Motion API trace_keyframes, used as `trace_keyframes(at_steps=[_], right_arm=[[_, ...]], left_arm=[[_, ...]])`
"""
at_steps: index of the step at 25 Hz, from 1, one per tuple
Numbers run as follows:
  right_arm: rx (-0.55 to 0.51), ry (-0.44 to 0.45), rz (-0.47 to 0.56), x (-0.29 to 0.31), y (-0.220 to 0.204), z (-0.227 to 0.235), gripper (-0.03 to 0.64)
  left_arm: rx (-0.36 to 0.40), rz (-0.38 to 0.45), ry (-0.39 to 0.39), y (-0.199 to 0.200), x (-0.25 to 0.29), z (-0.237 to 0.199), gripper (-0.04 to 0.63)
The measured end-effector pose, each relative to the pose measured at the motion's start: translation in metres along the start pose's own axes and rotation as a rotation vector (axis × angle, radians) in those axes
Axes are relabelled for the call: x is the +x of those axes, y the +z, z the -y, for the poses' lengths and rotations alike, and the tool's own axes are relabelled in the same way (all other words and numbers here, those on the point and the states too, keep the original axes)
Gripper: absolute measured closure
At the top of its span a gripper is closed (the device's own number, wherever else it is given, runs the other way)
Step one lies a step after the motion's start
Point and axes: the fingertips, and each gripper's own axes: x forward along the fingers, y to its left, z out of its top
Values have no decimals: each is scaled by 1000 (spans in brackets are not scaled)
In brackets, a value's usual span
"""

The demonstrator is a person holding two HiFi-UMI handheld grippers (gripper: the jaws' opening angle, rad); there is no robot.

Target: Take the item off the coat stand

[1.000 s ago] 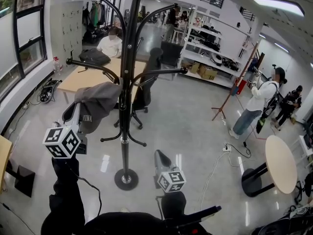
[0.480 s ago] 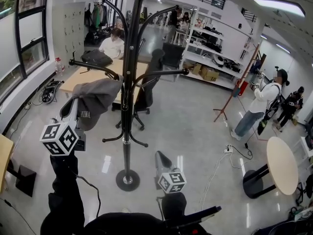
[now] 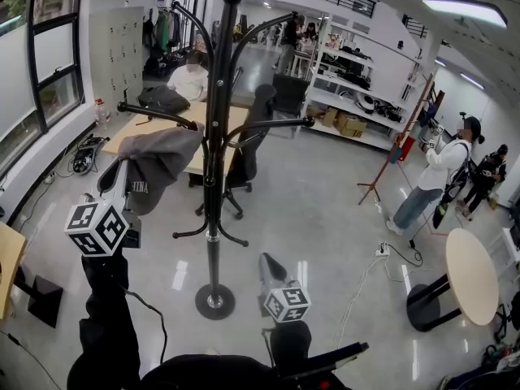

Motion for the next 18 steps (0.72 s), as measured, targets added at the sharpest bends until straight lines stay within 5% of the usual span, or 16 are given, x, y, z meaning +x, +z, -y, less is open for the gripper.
trace_keyframes(at_steps=[18], right_arm=[[4,35,-8,9,0,-7,615]], left_arm=[[38,28,35,30,-5,-10,578]])
